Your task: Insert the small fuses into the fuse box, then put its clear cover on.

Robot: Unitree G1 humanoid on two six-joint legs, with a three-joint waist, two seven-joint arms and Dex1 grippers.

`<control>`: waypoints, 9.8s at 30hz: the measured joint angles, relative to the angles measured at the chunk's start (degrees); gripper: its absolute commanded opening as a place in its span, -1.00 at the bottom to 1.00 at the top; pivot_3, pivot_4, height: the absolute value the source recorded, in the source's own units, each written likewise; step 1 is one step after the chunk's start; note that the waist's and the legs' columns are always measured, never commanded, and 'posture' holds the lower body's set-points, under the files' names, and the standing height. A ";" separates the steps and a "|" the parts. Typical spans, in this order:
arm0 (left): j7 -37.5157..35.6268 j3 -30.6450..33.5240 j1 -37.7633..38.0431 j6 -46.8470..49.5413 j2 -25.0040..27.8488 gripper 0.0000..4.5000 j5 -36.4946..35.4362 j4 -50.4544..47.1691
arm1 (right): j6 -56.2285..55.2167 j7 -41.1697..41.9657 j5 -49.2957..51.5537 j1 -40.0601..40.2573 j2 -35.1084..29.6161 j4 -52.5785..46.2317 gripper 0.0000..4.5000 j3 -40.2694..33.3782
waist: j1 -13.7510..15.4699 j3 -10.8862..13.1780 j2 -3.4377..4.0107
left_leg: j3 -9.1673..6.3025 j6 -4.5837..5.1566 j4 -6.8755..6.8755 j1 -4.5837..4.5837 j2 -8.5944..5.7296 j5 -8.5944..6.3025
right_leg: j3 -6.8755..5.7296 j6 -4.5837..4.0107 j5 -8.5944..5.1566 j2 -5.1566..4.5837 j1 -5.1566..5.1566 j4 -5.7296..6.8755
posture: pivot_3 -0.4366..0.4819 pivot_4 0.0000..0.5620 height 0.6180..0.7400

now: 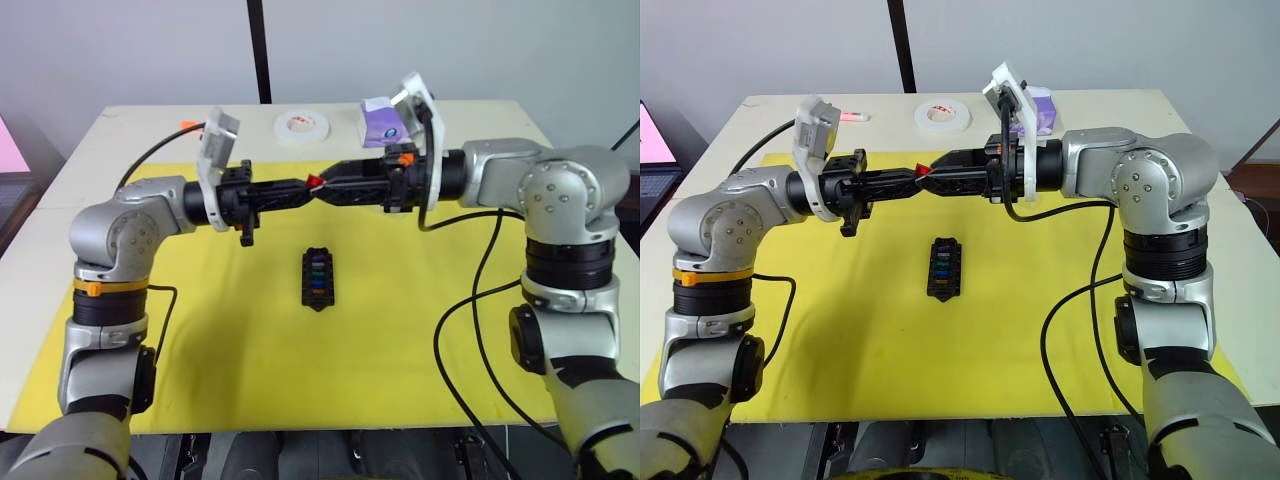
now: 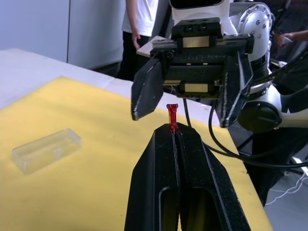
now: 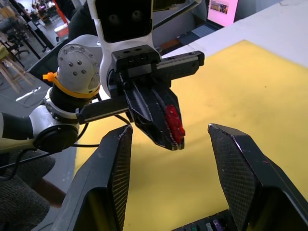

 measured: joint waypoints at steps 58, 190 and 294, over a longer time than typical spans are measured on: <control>-10.98 -12.75 9.62 -23.45 16.84 0.98 18.63 5.64 | -47.50 22.89 -36.47 -2.31 0.08 22.42 -1.00 27.80 | 0.06 0.02 0.01 | 0.13 0.00 -0.11 -0.16 0.02 0.00 | 0.06 0.02 0.01 -0.01 -0.13 -0.30 | -0.05 -0.47 1.00; -11.04 -11.36 9.91 -24.69 14.57 1.00 20.99 6.99 | -40.07 18.73 -38.62 9.42 4.54 18.28 -0.98 21.27 | 0.02 0.02 0.02 | 0.12 0.00 0.03 -0.07 0.01 0.00 | 0.05 0.02 0.01 0.00 -0.08 -0.01 | -0.05 -0.47 1.00; -0.98 0.10 18.57 -21.82 19.21 1.00 16.94 -3.35 | -60.98 2.69 -64.29 -19.60 9.29 83.25 -0.18 14.49 | -1.59 0.11 0.17 | 0.20 -0.02 -0.10 0.14 0.00 0.01 | 0.18 -0.01 0.01 0.00 -0.13 0.24 | -0.05 -0.47 1.00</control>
